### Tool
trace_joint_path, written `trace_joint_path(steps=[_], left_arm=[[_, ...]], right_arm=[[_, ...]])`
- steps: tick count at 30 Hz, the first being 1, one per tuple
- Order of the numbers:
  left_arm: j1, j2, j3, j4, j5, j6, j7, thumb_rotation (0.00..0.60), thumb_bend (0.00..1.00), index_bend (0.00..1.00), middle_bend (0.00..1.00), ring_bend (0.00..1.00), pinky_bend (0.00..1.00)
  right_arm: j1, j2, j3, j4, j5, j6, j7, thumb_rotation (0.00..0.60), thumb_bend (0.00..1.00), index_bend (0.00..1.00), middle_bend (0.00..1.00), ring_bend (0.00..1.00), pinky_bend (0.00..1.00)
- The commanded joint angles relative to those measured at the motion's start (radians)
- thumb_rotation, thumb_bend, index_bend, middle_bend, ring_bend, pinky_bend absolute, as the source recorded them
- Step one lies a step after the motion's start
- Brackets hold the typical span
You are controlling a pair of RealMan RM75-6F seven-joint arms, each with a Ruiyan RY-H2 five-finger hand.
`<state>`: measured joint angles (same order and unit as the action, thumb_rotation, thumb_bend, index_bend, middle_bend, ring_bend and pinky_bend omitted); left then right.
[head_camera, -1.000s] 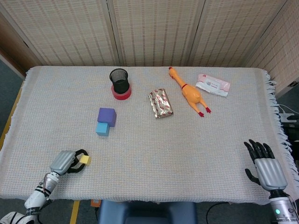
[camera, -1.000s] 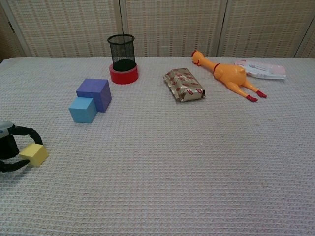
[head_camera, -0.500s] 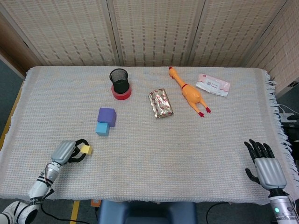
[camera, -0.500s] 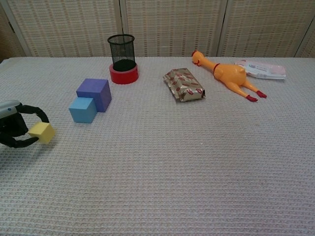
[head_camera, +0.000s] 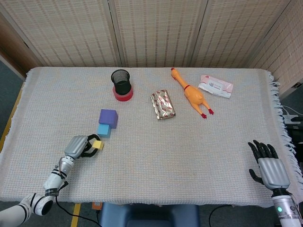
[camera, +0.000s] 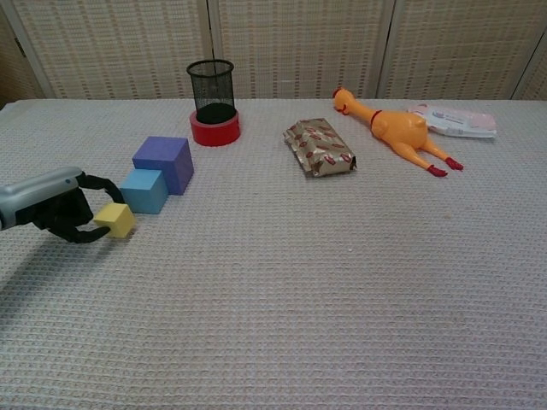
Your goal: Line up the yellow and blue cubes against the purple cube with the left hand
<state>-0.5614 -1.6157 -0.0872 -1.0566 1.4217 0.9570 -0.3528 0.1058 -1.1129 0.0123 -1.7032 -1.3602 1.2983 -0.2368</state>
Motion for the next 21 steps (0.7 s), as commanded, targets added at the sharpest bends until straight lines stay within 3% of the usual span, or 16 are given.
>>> trace_joint_path(steps=[1,21], left_arm=[[-0.01,-0.012,-0.011,0.0,-0.013,-0.002,0.029,0.6,0.39,0.39,1.0,1.0,1.0],[-0.007,-0.046,-0.008,0.01,-0.037,0.004,0.076,0.6,0.39,0.34,1.0,1.0,1.0]], right_arm=[[-0.002,0.003,0.0,0.0,0.0,0.003,0.004,0.6,0.1,0.0,0.0,0.0,0.0],[-0.007,0.01,-0.005,-0.004,-0.014,0.017,0.013,0.6,0.1,0.0,0.0,0.0,0.0]])
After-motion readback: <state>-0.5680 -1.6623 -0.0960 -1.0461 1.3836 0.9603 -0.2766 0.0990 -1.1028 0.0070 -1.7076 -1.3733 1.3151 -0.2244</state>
